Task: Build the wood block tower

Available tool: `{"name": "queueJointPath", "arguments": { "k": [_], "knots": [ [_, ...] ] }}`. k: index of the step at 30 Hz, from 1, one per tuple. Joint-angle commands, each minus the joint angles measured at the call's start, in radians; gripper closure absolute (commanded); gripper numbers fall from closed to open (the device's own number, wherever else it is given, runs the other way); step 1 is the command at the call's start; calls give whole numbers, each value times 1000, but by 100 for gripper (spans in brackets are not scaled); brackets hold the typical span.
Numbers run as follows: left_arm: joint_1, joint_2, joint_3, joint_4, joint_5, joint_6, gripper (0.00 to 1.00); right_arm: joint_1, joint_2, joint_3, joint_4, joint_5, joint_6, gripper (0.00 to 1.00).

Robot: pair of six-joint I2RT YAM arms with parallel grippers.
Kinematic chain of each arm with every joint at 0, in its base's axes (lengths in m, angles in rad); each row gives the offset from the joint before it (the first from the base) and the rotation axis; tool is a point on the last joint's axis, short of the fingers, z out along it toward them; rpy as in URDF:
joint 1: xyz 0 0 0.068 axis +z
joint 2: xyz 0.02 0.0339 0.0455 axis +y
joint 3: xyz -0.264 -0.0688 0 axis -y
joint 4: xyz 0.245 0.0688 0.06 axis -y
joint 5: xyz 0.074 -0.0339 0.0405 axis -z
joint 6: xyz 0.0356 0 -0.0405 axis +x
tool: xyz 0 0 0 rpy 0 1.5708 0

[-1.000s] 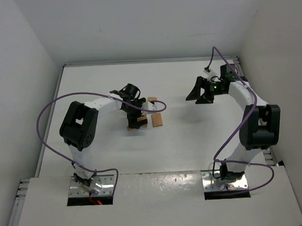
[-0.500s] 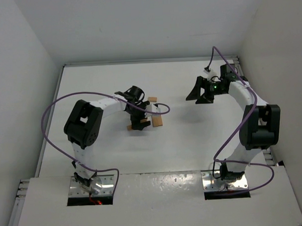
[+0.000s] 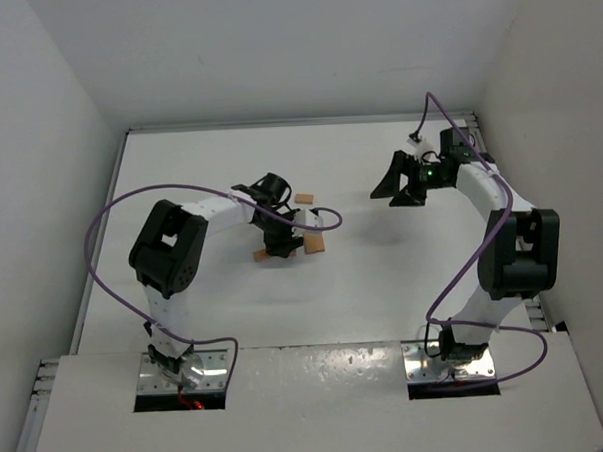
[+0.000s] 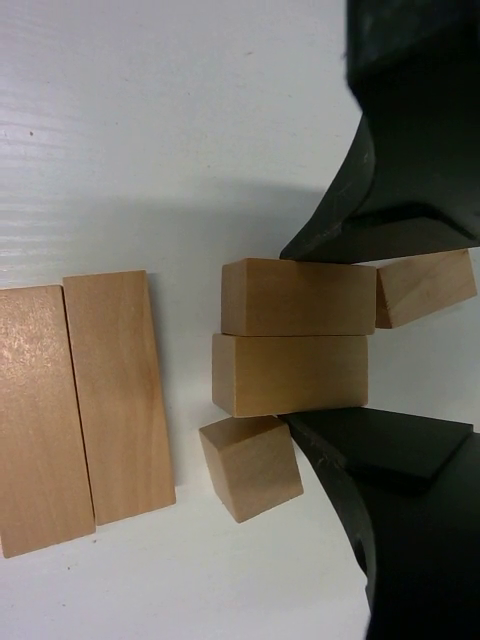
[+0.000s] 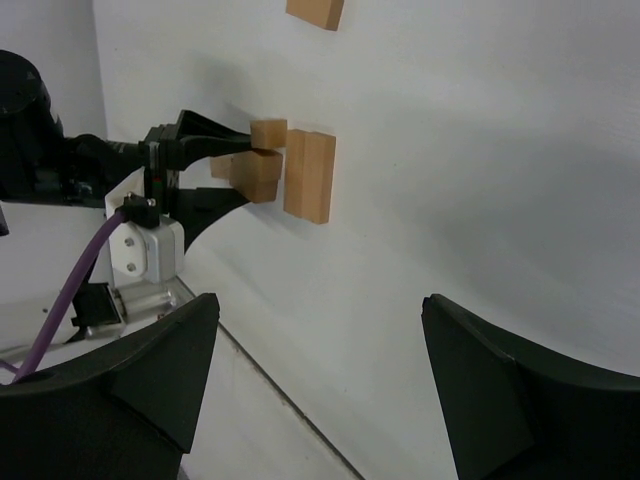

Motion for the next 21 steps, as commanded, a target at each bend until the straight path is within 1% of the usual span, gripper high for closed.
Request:
{"name": "queueJointPath", "arguments": {
  "k": [1,5,7,8,10,12,14,15,17,18,20,21],
  "knots": [
    [-10,-60,-24,5,55,-1,54,-4,-28,-22,65,-49,62,17],
    [-10,-127,-51,25,66,-29,58,-5,-44,-73,141,-126,115,16],
    [-10,-150,-51,25,43,-71,63,-2,-48,-80,148,-143,121,16],
    [-10,-150,-51,25,9,-80,65,1,-48,-79,140,-142,116,16],
    [-10,-182,-51,25,-57,-91,65,-1,-53,-71,123,-136,100,16],
    [19,-192,-51,25,-72,-131,68,2,-59,-62,105,-132,73,16],
    [62,-202,-30,25,-138,-171,70,4,-67,-64,97,-125,66,16],
    [78,-187,-21,25,-160,-215,70,4,-67,-71,101,-126,67,16],
    [107,-161,19,14,-213,-273,76,7,-71,-74,97,-120,69,16],
    [131,-132,33,14,-226,-308,83,7,-71,-73,98,-119,75,16],
    [158,-86,82,-28,-235,-433,87,12,-65,-71,94,-117,66,16],
    [158,-86,94,-28,-218,-433,91,12,-67,-71,95,-114,63,16]
  ]
}}
